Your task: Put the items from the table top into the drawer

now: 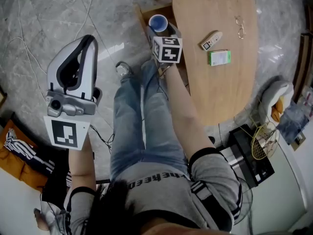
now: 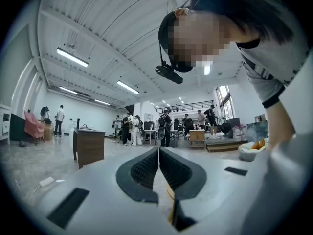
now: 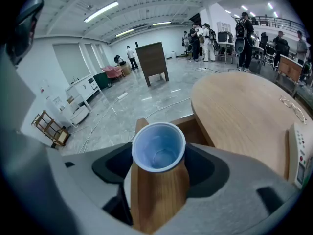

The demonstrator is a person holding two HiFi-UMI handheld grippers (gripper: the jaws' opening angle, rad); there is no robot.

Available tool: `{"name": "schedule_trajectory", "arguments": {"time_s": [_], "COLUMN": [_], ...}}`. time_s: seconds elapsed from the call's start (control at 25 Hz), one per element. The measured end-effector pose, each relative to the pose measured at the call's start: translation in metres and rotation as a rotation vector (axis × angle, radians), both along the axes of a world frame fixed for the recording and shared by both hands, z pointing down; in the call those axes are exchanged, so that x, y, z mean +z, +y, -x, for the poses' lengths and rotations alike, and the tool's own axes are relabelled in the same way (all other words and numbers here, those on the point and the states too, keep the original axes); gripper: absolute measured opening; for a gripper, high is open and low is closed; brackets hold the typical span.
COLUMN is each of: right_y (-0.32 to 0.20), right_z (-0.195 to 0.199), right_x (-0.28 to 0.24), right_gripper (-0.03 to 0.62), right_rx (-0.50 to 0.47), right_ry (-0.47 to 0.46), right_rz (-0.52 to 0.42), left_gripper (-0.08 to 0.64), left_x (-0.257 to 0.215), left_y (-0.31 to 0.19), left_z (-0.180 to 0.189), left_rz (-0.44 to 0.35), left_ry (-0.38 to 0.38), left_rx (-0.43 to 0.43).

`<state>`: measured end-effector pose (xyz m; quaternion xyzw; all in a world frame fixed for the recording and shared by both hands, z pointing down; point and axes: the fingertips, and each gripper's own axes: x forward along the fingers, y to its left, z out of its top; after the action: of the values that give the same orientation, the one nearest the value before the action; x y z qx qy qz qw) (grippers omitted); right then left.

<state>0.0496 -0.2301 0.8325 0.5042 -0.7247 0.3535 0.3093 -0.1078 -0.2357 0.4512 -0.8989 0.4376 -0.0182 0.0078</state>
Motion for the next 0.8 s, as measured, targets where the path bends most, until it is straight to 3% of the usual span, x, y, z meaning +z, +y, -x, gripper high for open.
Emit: {"name": "schedule_trajectory", "arguments": {"time_s": [0.8], "right_y": [-0.018], "right_z": [0.002], "right_x": [0.039], "right_gripper": [0.334], "right_rx": [-0.099], "right_ry": [0.042], "right_rz": [0.014], "left_gripper": [0.011], "left_x": [0.038], "left_y": [-0.016], "left_z": [-0.008], "left_rz": [0.065], "left_ry": [-0.027], "left_rx": [-0.043]}}
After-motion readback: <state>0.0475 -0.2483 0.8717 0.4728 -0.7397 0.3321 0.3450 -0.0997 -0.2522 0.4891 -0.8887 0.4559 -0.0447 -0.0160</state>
